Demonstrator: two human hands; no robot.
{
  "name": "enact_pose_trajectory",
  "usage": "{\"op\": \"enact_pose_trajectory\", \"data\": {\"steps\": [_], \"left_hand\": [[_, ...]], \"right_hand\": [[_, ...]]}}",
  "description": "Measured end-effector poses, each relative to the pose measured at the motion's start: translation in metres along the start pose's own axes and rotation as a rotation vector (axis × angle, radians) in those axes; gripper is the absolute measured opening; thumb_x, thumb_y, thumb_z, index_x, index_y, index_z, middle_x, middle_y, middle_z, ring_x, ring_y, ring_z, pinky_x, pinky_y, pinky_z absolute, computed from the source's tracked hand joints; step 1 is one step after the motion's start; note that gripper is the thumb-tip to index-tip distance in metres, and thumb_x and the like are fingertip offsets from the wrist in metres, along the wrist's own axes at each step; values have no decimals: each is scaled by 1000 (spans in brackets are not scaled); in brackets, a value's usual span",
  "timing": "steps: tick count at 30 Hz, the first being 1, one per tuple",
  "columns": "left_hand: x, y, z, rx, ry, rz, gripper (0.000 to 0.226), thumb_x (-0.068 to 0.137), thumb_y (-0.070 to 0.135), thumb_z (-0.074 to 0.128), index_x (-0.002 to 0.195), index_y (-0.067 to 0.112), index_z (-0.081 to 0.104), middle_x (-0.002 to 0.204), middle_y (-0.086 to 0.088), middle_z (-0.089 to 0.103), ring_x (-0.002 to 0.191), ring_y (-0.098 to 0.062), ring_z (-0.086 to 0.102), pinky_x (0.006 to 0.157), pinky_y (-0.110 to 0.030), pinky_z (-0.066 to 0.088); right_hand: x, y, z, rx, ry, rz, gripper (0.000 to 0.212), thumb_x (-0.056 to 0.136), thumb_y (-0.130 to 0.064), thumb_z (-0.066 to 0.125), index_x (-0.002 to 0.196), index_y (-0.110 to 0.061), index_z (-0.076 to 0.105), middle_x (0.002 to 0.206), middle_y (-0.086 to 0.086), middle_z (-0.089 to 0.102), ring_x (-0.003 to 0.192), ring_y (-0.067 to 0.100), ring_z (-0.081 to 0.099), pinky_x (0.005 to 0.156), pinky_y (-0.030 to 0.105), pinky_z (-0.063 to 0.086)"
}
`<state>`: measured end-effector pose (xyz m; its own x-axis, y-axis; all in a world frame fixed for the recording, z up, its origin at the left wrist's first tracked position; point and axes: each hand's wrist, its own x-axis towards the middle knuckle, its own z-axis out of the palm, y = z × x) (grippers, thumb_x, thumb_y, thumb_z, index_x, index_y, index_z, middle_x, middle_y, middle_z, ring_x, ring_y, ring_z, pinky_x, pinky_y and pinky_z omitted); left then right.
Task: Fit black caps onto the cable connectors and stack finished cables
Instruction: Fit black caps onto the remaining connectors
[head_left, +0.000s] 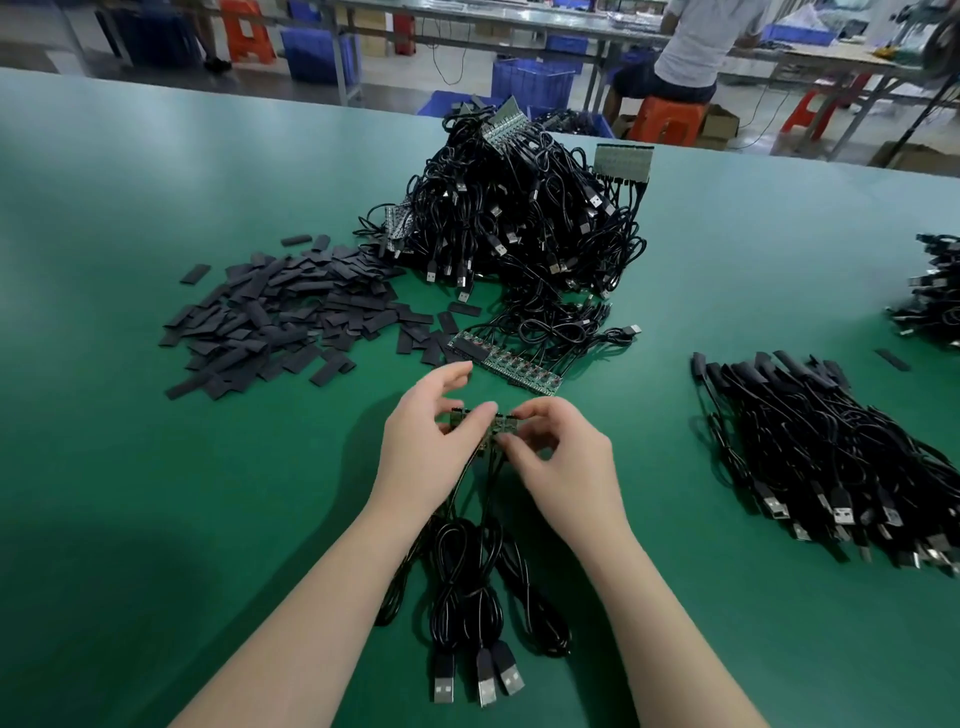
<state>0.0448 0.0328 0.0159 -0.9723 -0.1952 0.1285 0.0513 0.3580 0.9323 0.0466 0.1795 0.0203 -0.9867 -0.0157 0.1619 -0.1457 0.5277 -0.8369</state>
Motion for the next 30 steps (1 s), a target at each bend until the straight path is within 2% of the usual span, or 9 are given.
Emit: {"op": "enact_pose_trajectory", "data": {"steps": [5, 10, 13, 15, 18, 21, 24, 28, 30], "left_hand": [[3, 2, -9, -138, -233, -130, 45, 69, 40, 83, 108, 49, 64, 105, 5, 71, 106, -17, 63, 96, -37, 50], [0, 7, -6, -176, -190, -71, 30, 73, 21, 84, 91, 41, 70, 90, 4, 75, 89, -20, 71, 90, -47, 55], [-3, 6, -1, -136, -120, -55, 23, 75, 23, 83, 88, 39, 71, 80, 9, 74, 76, -17, 69, 79, -36, 58], [-5, 7, 2, -108, -75, -38, 21, 74, 25, 83, 84, 40, 71, 67, 17, 69, 56, -5, 56, 62, -19, 49], [-6, 8, 5, -84, -16, -7, 24, 73, 25, 83, 78, 44, 70, 53, 16, 60, 45, -4, 37, 48, -14, 36], [-8, 10, 8, -42, 28, 19, 32, 73, 26, 83, 74, 52, 67, 63, 8, 69, 51, -11, 48, 51, -17, 43], [-11, 10, 12, -20, 60, 34, 29, 74, 24, 83, 74, 49, 66, 75, 17, 71, 73, -8, 65, 67, -18, 51], [-8, 8, 11, -8, 90, 18, 25, 76, 26, 81, 78, 47, 66, 72, 25, 67, 67, -9, 56, 62, -12, 45], [-6, 5, 7, -41, 75, -16, 24, 79, 28, 79, 88, 45, 66, 76, 34, 63, 77, -11, 54, 67, -5, 38]], "right_hand": [[-2, 1, -10, 320, 59, 21, 23, 83, -9, 76, 88, -30, 69, 73, -12, 66, 67, 2, 60, 66, 13, 46], [-1, 0, -13, 357, 41, 65, 15, 83, -17, 78, 87, -31, 75, 75, -13, 74, 70, 1, 66, 67, 12, 49], [-2, 0, -13, 310, 80, 61, 14, 82, -18, 79, 78, -31, 75, 75, -16, 74, 70, -1, 67, 67, 11, 49], [-3, 0, -10, 283, 112, 43, 14, 82, -17, 79, 75, -28, 74, 72, -16, 72, 65, -4, 63, 64, 9, 46], [-4, 0, -8, 272, 146, 26, 14, 82, -15, 79, 74, -24, 72, 67, -18, 69, 63, -4, 60, 62, 8, 44], [-5, 0, -7, 253, 165, 11, 21, 83, -14, 79, 73, -30, 70, 69, -22, 69, 65, -6, 61, 63, 7, 44], [-7, 0, -6, 227, 199, -30, 20, 83, -13, 78, 73, -28, 69, 68, -16, 69, 67, -4, 62, 65, 7, 44], [-9, -1, -2, 173, 244, -70, 18, 84, -14, 76, 74, -26, 69, 68, -16, 68, 69, -3, 62, 66, 7, 45], [-8, 1, -5, 259, 294, 1, 17, 87, -16, 74, 74, -27, 69, 70, -18, 69, 64, -4, 60, 63, 7, 44]]}}
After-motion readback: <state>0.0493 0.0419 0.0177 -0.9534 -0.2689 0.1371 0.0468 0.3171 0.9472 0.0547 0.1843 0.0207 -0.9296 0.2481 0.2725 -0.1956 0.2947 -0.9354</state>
